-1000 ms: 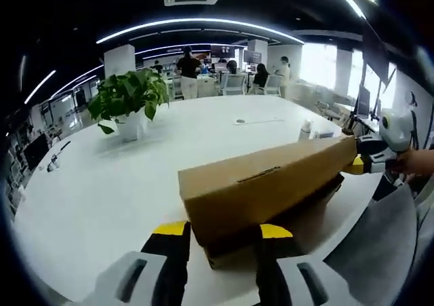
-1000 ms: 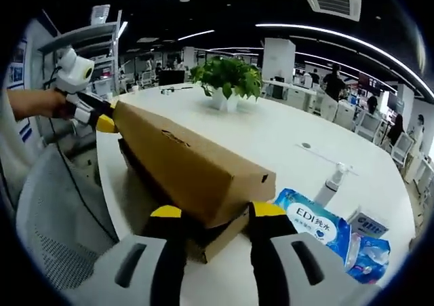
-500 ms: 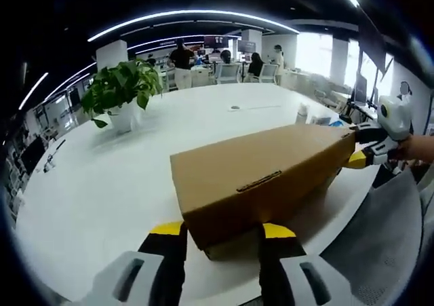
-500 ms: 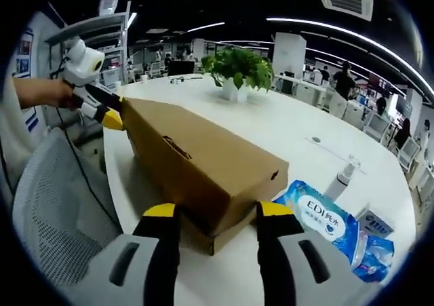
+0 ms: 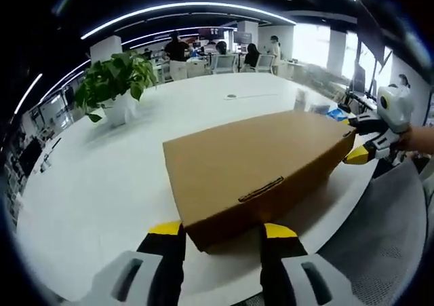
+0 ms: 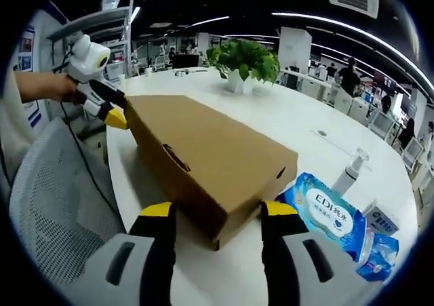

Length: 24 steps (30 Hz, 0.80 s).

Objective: Operate the shoe box by opening the lid, removing the specified soft item, and placing it in the target area until the item is outside and the box remains undamaged.

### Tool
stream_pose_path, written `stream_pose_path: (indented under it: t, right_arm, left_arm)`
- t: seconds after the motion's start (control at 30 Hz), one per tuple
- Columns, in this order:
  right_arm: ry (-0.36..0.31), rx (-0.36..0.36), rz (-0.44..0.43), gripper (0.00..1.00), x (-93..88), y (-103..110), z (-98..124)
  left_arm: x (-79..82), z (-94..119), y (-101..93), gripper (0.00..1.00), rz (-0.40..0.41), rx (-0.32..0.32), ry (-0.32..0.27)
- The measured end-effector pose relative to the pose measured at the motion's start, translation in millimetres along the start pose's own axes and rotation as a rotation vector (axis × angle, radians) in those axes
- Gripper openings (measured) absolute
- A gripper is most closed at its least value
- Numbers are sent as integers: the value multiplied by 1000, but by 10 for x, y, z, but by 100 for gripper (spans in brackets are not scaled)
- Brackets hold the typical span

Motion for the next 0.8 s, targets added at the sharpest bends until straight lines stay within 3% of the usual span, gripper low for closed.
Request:
stream_pose_path:
  t: [0.27, 0.37, 0.5, 0.8]
  right_arm:
    - [12, 15, -32, 51, -46, 14, -33]
    - [9, 15, -59, 52, -60, 7, -44]
    - [9, 12, -91, 51, -71, 4, -64]
    - [18, 5, -99, 49, -101, 4, -94]
  left_arm:
    - [-47, -41, -10, 46, 11, -15, 16]
    - [-55, -59, -17, 47, 57, -24, 12]
    - [-81, -82, -25, 47, 44, -22, 16]
    - [-123, -113, -13, 48, 95, -39, 8]
Point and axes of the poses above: the point that each gripper's makers call its tool centre point, and the gripper's own axes: z roughly backward along the fingers, y roughly to its left, x roughly out of its top, the point moved 7 cm from there along z, roughly backward along the fingers, and after that the axes turned 7 degrees about -y, right-handed, at the moved point
